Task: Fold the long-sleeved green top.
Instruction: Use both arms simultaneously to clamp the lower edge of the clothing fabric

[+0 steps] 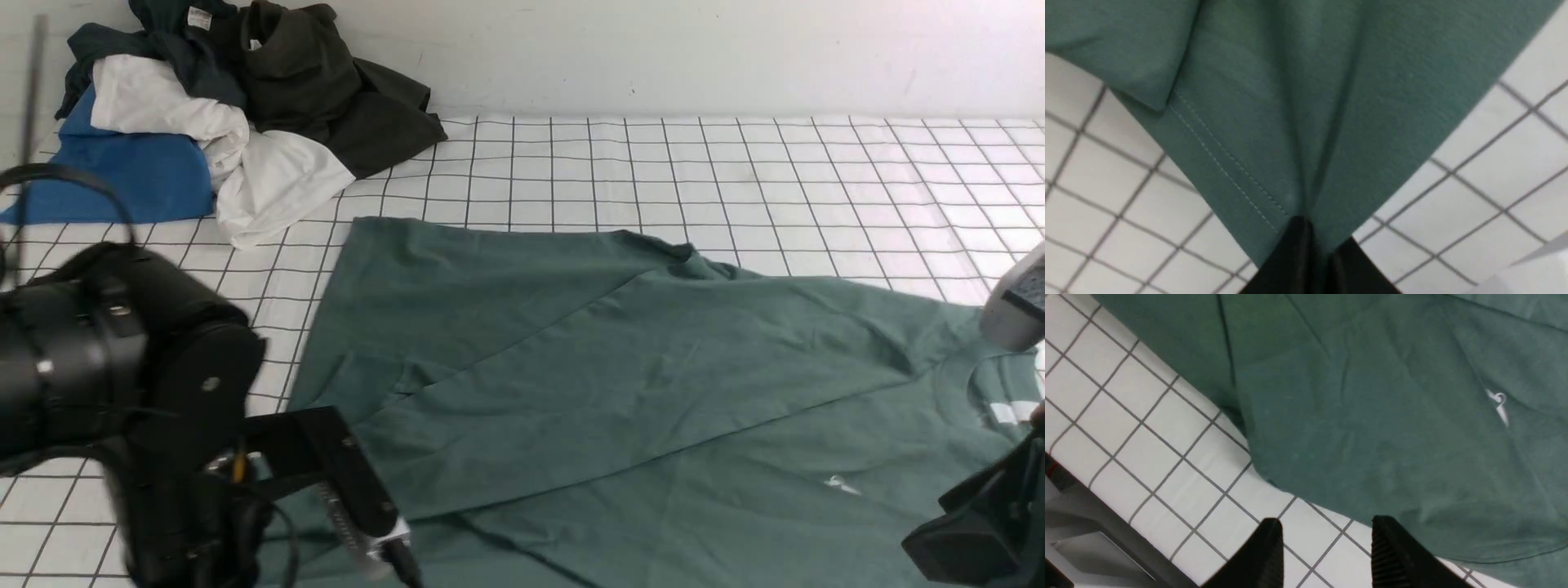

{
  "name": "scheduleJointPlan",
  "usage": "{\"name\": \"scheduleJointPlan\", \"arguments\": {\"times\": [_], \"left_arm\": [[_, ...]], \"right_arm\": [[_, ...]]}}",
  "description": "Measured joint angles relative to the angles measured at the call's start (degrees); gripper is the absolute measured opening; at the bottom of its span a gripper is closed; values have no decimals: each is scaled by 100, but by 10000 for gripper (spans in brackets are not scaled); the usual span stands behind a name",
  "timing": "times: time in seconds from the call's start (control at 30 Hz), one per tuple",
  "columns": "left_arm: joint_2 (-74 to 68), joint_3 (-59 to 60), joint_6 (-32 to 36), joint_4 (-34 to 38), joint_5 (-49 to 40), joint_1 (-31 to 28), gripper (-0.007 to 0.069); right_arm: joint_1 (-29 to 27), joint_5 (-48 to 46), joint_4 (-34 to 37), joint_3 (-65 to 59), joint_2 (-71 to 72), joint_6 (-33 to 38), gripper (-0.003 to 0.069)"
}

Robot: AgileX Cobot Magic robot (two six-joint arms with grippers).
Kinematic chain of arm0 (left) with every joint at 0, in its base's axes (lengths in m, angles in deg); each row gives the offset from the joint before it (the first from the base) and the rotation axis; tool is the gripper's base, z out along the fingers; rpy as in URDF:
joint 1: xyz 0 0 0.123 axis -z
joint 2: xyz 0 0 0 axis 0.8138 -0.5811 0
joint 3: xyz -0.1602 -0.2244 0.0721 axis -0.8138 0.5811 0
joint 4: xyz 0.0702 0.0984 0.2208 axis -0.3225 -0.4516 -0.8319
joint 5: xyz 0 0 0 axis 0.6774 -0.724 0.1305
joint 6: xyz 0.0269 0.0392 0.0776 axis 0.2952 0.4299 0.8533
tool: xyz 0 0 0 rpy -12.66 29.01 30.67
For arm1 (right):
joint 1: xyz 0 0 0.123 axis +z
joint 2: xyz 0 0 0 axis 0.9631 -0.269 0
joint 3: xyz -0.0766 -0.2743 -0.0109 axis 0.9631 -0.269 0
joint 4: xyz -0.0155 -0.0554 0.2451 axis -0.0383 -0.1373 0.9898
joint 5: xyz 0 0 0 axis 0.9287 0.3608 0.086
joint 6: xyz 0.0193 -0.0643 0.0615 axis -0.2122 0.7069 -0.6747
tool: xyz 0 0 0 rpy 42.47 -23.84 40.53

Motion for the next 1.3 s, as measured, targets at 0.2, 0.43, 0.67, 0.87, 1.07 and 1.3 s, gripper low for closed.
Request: {"name": "scheduleJointPlan", "arguments": {"times": [0.2, 0.43, 0.67, 0.87, 1.07, 1.3], "left_arm": [[293, 328, 0, 54, 29, -455, 3], [293, 334, 0, 179, 217, -455, 3], [293, 340, 0, 275, 601, -455, 3], [293, 340, 0, 429, 643, -455, 3], [293, 340, 0, 463, 787, -455, 3], [293, 340, 0, 484, 806, -455, 3]], "right_arm": [[5, 73, 80, -387, 1, 774, 384], [367, 1050, -661, -1905, 1, 1109, 513], [525, 2653, -1828, -2813, -136, 334, 531], [525, 2986, -2122, -2822, -929, 156, 531], [525, 3324, -2380, -2822, -1745, 140, 531], [532, 3359, -2531, -2810, -1934, 101, 419]]}}
